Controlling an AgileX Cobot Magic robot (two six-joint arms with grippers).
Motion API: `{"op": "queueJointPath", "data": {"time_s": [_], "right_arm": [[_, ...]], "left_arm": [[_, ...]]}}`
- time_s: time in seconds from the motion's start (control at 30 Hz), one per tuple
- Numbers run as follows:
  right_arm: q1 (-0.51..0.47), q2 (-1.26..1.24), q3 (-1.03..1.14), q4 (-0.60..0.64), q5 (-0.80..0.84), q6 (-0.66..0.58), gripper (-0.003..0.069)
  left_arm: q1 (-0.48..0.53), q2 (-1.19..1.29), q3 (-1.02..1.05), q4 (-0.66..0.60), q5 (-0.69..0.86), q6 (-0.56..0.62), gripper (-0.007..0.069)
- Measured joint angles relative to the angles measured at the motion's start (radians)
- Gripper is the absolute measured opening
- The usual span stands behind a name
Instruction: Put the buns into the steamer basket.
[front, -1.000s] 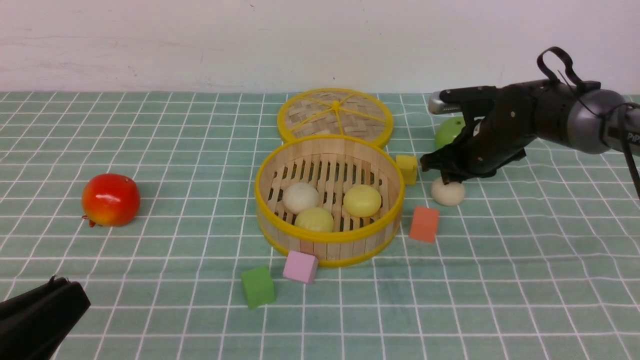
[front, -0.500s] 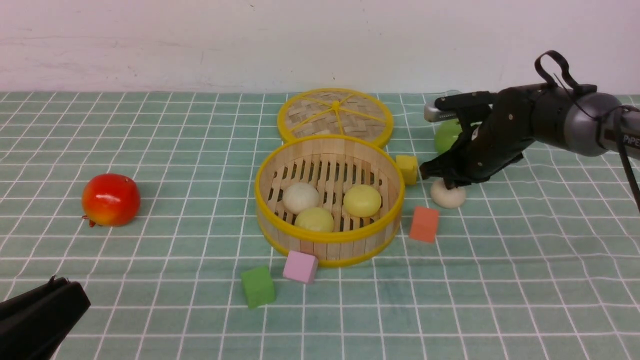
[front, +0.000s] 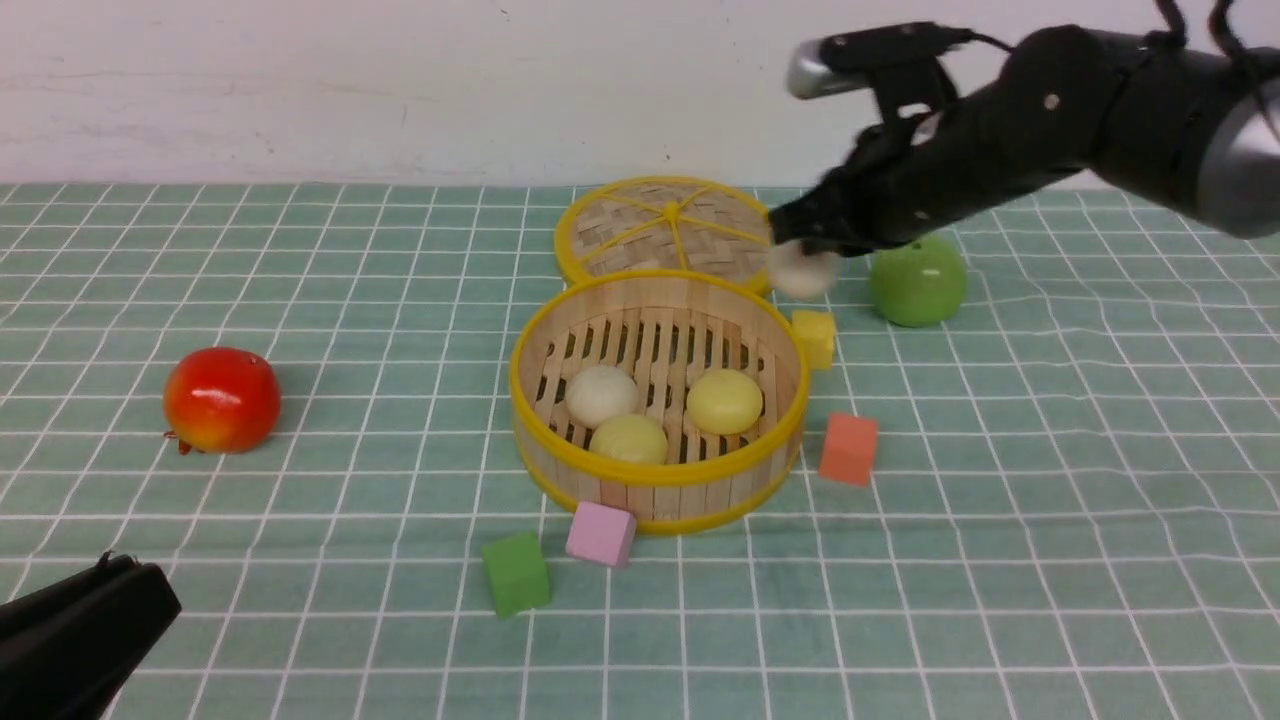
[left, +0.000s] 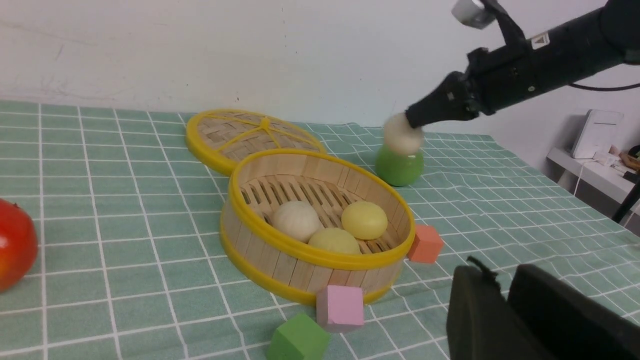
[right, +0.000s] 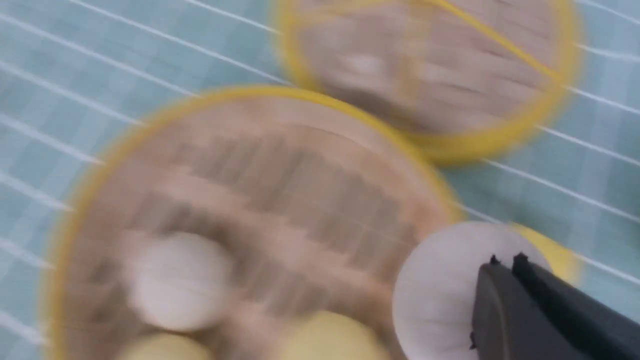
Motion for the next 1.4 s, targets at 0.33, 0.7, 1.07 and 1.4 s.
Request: {"op": "queueJointPath", "data": {"time_s": [0.33,0.7,1.07,1.4], "right_arm": [[0.099,0.181,0.000,0.152,-0.254,-0.106,0.0080],[0.100,0.206,0.004,0.106,-0.262,-0.109,0.0500],[0.032,-0.277,0.014,-0.106,0.366,0.035,0.0370],[0.019,-0.674,0.326,-0.281,0.702,0.269,-0.0019]], "left_arm": [[0.000,0.000,0.000,0.000,0.000,0.000,0.0095],[0.000,0.000,0.000,0.000,0.000,0.000,0.0101],[0.000,0.000,0.000,0.000,0.000,0.000,0.0112],[0.000,0.000,0.000,0.000,0.000,0.000,0.0116]]}}
